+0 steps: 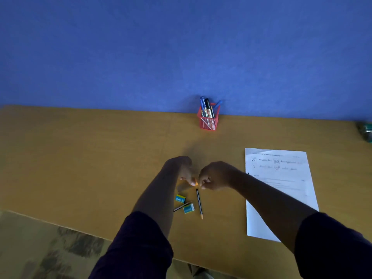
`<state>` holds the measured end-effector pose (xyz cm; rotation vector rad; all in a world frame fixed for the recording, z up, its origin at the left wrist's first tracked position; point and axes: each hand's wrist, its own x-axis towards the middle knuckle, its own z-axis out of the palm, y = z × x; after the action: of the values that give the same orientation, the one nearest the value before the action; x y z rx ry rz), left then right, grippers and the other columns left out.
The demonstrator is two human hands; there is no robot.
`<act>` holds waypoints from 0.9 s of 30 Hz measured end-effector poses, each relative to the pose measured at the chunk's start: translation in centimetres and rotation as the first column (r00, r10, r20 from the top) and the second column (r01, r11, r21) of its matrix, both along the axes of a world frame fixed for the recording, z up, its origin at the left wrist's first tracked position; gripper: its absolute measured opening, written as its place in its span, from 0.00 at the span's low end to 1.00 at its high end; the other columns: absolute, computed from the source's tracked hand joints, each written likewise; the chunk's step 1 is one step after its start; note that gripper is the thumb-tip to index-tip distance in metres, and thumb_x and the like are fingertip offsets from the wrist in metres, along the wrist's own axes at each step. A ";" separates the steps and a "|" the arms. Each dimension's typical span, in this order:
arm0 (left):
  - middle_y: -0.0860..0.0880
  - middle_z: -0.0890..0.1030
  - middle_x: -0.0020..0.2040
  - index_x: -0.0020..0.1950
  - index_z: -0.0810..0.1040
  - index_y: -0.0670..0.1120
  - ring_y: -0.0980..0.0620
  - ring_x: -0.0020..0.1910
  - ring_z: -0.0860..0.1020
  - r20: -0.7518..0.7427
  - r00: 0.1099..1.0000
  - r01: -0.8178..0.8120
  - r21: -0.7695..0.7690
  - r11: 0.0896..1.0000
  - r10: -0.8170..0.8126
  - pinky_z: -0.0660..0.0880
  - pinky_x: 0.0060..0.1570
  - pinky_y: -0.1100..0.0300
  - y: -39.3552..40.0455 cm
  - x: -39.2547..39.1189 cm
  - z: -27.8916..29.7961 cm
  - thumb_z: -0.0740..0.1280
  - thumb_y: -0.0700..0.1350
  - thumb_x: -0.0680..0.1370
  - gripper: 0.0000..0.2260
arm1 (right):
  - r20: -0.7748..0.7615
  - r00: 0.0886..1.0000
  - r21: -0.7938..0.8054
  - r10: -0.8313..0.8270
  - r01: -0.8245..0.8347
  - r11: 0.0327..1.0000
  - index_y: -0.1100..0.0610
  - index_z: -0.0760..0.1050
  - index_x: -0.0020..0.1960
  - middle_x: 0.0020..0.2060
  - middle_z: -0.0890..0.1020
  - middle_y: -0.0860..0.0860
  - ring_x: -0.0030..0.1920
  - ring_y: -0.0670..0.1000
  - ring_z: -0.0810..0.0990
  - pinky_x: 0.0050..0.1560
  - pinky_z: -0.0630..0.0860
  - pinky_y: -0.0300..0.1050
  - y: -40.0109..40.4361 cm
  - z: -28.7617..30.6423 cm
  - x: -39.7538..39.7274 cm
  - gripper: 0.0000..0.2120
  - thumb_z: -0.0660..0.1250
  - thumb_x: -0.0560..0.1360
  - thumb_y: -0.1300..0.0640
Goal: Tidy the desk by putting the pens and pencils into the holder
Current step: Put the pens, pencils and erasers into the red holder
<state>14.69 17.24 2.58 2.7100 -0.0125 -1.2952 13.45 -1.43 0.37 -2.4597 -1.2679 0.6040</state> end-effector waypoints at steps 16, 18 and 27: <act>0.44 0.81 0.53 0.48 0.76 0.48 0.43 0.52 0.80 0.264 0.964 0.031 0.017 0.999 -0.035 0.74 0.42 0.55 -1.7 -3.8 -0.9 0.77 0.44 0.67 0.14 | 0.150 0.948 -0.210 0.279 -0.246 0.946 0.52 0.76 0.61 0.61 0.79 0.51 0.49 0.55 0.83 0.46 0.81 0.51 -0.3 -1.8 -4.1 0.15 0.71 0.75 0.58; 0.44 0.81 0.52 0.51 0.77 0.46 0.44 0.49 0.80 0.273 0.962 -0.006 -0.016 1.000 0.010 0.74 0.40 0.56 -1.7 -3.8 -0.8 0.75 0.43 0.68 0.13 | 0.183 0.945 -0.213 0.271 -0.232 0.949 0.54 0.76 0.59 0.59 0.78 0.53 0.46 0.56 0.83 0.43 0.82 0.51 -0.6 -1.9 -4.1 0.15 0.73 0.73 0.60; 0.52 0.83 0.45 0.54 0.78 0.54 0.60 0.41 0.79 0.407 0.688 -0.307 -0.586 0.750 0.600 0.72 0.32 0.65 -0.1 -0.9 1.6 0.74 0.49 0.74 0.10 | 0.044 0.979 0.026 -0.198 0.197 0.980 0.49 0.71 0.62 0.55 0.81 0.53 0.47 0.53 0.83 0.41 0.77 0.44 -3.2 -0.7 -0.7 0.15 0.67 0.77 0.60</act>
<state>13.76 17.18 4.14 2.3151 0.2567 -0.2338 12.73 -4.68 -0.30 -2.5548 -1.0225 0.4813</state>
